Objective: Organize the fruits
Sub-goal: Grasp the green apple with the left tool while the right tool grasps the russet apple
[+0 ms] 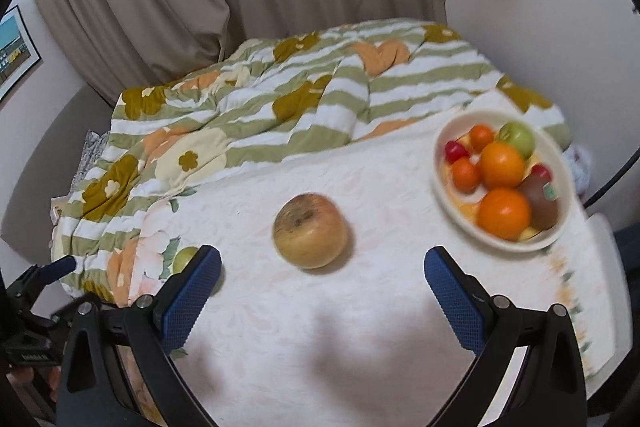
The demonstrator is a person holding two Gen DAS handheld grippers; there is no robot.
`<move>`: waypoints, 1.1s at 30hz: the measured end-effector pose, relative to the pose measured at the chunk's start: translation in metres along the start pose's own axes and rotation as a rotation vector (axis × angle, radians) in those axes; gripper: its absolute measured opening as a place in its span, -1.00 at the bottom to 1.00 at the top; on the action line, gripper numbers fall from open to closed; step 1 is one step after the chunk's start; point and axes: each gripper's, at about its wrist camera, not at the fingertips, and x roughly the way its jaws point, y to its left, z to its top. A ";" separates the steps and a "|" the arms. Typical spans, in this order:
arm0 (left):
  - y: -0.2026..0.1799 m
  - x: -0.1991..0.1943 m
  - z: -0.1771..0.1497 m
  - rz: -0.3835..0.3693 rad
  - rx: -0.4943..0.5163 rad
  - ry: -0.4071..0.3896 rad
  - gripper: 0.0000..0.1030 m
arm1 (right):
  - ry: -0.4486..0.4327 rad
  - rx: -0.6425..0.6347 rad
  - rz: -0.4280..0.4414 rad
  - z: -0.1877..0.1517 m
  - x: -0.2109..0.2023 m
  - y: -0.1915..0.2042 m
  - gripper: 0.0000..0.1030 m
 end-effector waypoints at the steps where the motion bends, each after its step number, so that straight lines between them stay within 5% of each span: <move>1: 0.000 0.006 0.000 -0.008 0.017 0.011 1.00 | 0.009 0.004 0.004 -0.001 0.005 0.003 0.97; 17: -0.011 0.103 0.002 -0.072 0.125 0.121 0.99 | 0.075 -0.042 -0.021 -0.015 0.080 0.013 0.97; 33: -0.024 0.143 0.008 -0.127 0.154 0.172 0.21 | 0.086 -0.064 -0.007 -0.002 0.105 0.011 0.96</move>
